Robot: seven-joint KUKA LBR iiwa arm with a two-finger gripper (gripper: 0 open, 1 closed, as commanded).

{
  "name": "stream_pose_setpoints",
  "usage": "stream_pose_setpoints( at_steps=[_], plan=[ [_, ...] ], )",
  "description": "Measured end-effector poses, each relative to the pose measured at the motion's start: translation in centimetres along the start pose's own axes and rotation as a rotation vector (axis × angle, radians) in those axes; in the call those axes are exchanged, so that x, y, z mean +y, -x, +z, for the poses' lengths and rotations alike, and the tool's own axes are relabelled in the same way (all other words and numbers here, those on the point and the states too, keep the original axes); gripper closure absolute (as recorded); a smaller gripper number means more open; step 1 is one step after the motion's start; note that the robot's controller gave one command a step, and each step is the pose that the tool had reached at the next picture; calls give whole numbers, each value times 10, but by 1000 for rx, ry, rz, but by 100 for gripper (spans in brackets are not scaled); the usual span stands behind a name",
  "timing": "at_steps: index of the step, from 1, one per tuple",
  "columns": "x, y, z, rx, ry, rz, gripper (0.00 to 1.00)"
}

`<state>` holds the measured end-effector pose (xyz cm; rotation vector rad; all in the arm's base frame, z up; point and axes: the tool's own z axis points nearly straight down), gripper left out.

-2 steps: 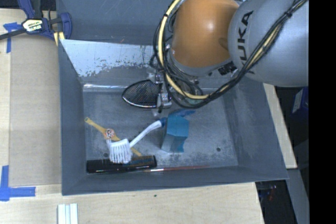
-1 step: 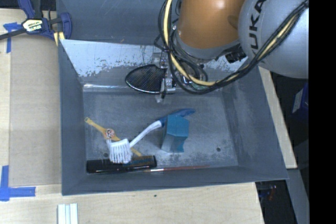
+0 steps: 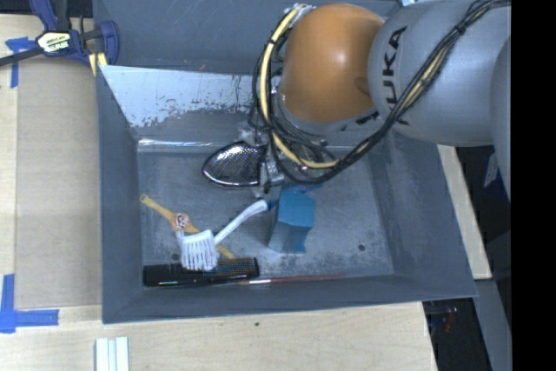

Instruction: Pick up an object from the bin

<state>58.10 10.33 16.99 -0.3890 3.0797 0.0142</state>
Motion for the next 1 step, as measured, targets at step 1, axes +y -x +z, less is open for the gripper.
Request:
stream_pose_setpoints(
  at_steps=[1],
  plan=[
    [-1,10,71,-6,-1,-163,100]
  ],
)
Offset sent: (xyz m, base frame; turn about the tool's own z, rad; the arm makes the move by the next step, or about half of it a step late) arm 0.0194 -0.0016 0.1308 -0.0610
